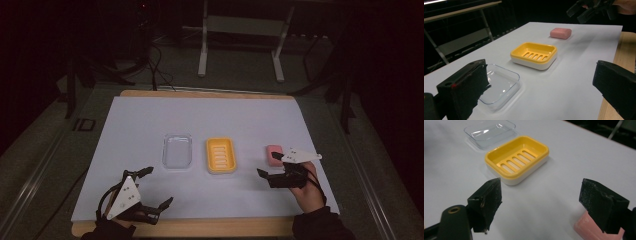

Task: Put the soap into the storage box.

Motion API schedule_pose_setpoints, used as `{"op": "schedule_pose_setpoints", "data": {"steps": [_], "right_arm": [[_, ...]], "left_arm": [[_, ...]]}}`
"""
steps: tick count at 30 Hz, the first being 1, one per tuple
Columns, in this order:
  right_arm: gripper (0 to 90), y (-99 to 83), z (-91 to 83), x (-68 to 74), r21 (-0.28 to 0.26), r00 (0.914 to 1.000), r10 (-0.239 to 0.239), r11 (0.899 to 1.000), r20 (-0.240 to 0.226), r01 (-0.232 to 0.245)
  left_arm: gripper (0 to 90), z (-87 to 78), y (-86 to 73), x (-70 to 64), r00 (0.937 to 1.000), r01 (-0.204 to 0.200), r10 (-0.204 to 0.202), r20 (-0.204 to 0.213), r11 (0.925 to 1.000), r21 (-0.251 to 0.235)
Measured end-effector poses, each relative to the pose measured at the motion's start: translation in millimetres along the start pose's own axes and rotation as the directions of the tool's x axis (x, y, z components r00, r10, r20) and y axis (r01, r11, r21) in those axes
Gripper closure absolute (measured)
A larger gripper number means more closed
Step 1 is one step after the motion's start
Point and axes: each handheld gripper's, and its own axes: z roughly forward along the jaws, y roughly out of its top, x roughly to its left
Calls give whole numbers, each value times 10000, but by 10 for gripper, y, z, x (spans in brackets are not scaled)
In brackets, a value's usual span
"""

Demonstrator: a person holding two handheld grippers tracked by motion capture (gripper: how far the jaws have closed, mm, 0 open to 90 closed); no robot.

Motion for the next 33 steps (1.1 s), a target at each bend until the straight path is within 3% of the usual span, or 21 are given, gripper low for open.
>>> {"op": "schedule_pose_setpoints", "data": {"steps": [3, 4, 7, 10, 12, 14, 16, 18, 20, 24, 25, 27, 28, 29, 31, 32, 33], "right_arm": [[186, 13, -9, -26, 430, 9976, 342, 9984, 605, -368], [186, 13, -9, -26, 430, 9976, 342, 9984, 605, -368], [186, 6, -33, -74, 620, 9912, 600, 9958, 1182, -677], [186, -15, -24, -108, 935, 9883, 770, 9916, 1317, -897], [186, -27, -8, -117, 1244, 9801, 995, 9847, 1715, -1218], [226, -34, 0, -137, 1476, 9660, 1699, 9686, 1950, -2002], [228, -43, 9, -156, 1799, 9467, 2242, 9465, 2312, -2681], [215, -63, 27, -180, 2217, 9301, 2816, 9163, 2359, -3337], [197, -86, 36, -190, 2524, 8943, 3422, 8738, 2883, -4157], [196, -113, 55, -228, 3120, 8686, 3878, 8214, 3084, -4775], [197, -113, 55, -233, 3196, 8644, 3958, 8129, 3100, -4868], [196, -112, 60, -246, 3566, 8418, 4350, 7678, 3197, -5323], [196, -112, 60, -246, 3566, 8418, 4350, 7678, 3197, -5323], [199, -110, 70, -257, 3915, 8308, 4473, 7360, 3311, -5523], [198, -105, 74, -262, 4059, 8200, 4648, 7142, 3341, -5702], [199, -102, 80, -267, 4254, 8059, 4856, 6850, 3386, -5914], [199, -99, 84, -269, 4371, 7970, 4966, 6665, 3437, -6039]], "left_arm": [[6, 0, 1, -6, 10000, -62, 62, 21, 10000, 23], [6, 0, 1, -6, 10000, -62, 62, 21, 10000, 23], [7, 1, 1, -5, 10000, -55, 55, 50, 10000, 12], [7, -2, 2, -7, 10000, -68, 68, 49, 10000, 11], [7, -1, 2, -8, 10000, -73, 73, 44, 10000, 12], [7, 1, 2, -11, 10000, -66, 66, 42, 10000, 0], [6, 2, 2, -11, 10000, -69, 69, 48, 10000, 2], [7, 4, 1, -14, 9999, -97, 97, 39, 9999, 33], [6, 5, 2, -14, 10000, -92, 92, 38, 10000, 35], [7, 6, 1, -13, 9999, -106, 106, 21, 9999, 59], [7, 7, 1, -14, 9999, -102, 102, 27, 9999, 56], [7, 8, 1, -16, 9999, -95, 95, 33, 9999, 66], [7, 8, 1, -16, 9999, -95, 95, 33, 9999, 66], [7, 9, 1, -17, 9999, -104, 103, 38, 9999, 80], [7, 9, 1, -18, 9999, -113, 113, 33, 9999, 89], [7, 9, 0, -18, 9999, -115, 115, 37, 9999, 91], [6, 9, 0, -19, 9999, -127, 126, 41, 9999, 100]]}}
